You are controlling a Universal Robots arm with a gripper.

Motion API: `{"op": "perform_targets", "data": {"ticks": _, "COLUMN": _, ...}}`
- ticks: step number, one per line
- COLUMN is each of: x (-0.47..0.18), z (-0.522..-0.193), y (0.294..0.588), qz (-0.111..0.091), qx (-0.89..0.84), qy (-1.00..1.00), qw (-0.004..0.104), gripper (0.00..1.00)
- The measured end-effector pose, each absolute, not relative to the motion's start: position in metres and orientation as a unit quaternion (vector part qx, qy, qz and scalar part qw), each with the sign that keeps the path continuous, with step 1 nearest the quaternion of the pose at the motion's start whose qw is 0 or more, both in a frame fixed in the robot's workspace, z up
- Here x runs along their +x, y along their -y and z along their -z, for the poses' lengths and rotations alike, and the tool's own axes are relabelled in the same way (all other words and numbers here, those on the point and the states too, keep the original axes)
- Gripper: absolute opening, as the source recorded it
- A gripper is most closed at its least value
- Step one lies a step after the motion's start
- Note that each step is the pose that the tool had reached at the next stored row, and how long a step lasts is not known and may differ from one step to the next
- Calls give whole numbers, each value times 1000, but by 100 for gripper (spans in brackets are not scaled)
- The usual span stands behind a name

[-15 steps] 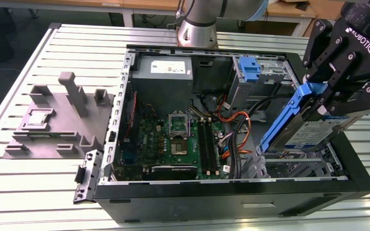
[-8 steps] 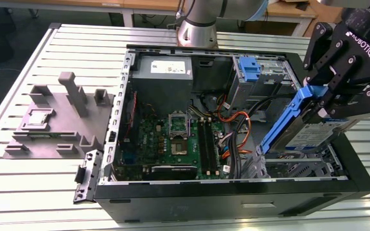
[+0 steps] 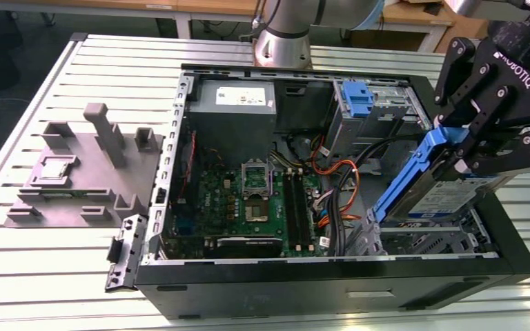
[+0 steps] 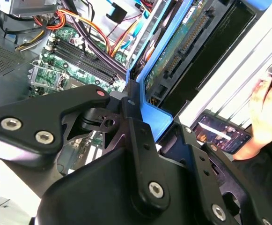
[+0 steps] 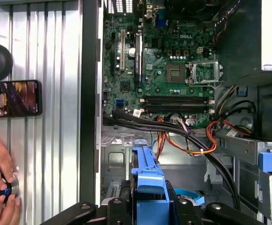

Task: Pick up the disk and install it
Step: 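Insert the disk into the insertion slot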

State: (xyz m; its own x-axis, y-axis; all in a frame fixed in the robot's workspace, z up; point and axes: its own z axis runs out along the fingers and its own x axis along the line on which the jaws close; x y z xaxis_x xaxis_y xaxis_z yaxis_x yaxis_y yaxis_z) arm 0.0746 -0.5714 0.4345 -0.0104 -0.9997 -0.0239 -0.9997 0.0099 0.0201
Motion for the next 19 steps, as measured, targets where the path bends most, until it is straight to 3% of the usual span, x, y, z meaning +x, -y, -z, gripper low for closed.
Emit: {"op": "perform_targets", "data": {"ticks": 19, "x": 75, "z": -424, "y": 573, "qz": -16, "qx": -703, "qy": -711, "qw": 1, "gripper": 37}}
